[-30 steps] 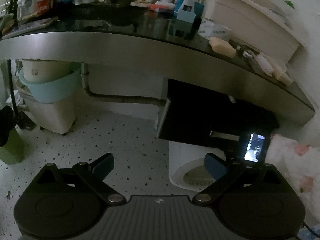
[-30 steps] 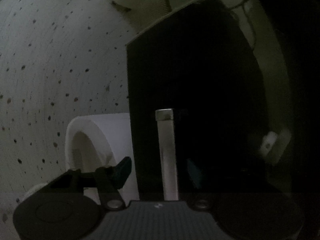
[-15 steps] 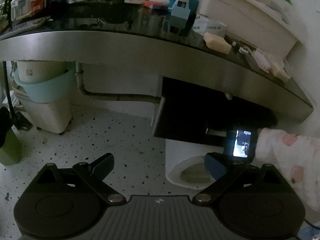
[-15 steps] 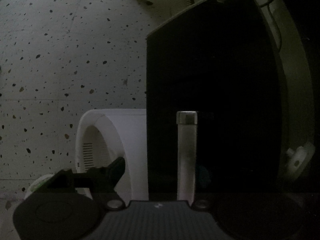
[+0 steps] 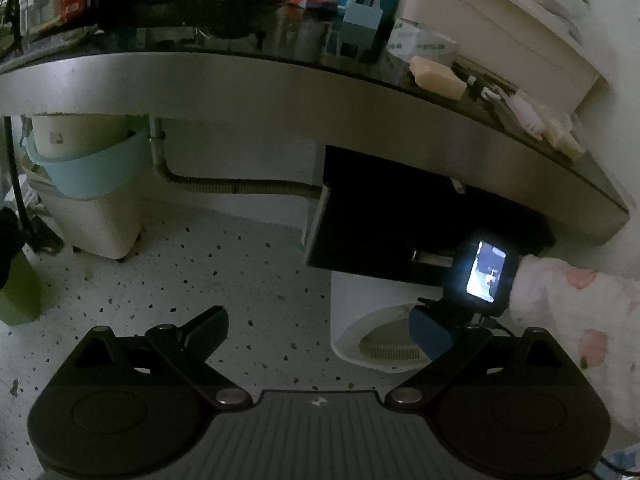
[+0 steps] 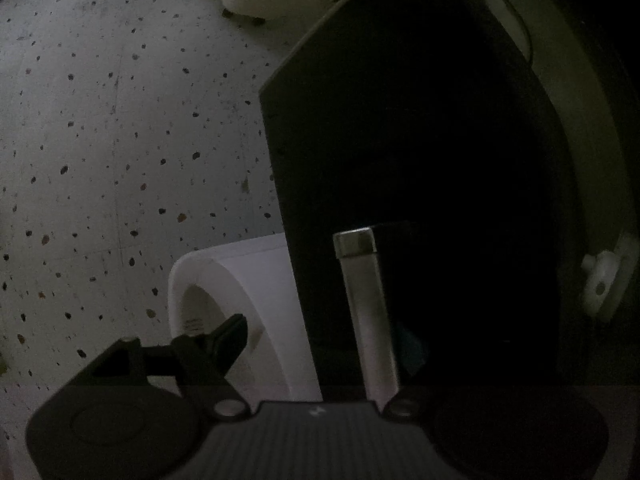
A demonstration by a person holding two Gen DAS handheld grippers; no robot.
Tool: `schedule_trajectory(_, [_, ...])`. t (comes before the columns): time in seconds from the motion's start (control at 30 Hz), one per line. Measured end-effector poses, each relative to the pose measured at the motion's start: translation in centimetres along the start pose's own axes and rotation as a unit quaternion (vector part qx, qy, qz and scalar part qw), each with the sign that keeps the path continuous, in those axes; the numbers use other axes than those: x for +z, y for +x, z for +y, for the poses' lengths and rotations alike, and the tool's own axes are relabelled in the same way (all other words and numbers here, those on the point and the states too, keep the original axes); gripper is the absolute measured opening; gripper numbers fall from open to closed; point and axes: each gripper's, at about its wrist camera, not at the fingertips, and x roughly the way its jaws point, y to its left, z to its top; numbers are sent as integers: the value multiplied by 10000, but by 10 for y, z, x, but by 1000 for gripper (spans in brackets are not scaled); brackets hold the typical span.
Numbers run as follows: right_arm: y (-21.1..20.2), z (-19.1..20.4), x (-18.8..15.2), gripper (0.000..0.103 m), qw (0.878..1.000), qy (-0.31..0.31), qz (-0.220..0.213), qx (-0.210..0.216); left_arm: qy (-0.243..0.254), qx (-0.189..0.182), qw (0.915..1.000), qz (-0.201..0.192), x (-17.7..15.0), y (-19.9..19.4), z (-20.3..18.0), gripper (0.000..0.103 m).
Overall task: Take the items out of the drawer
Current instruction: 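Hook the right tool's fingers on the drawer handle, then pull the black drawer open with the right tool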
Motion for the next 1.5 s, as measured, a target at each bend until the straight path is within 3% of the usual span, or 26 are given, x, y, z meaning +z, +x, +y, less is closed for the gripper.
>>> schedule_trajectory(0.3, [-2, -3, 0, 79, 9998, 188, -52, 34, 95, 123, 9999, -45, 0, -5, -1, 98])
schedule_trajectory(1.03, [-21, 21, -9, 79, 9989, 395, -251, 93, 55, 16, 10000, 9, 0, -3, -5, 98])
schedule_trajectory(1.33, [-48, 59, -22, 78, 9988, 147, -442, 118, 22, -71, 10000, 7, 1, -4, -8, 98])
schedule_trajectory(1.43, [-57, 60, -26, 68, 9979, 303, -557, 109, 65, -117, 9999, -2, -1, -8, -11, 98])
schedule_trajectory(1.5, [-61, 58, -28, 54, 9975, 358, -606, 62, 73, -138, 9999, -8, -3, -11, -12, 98])
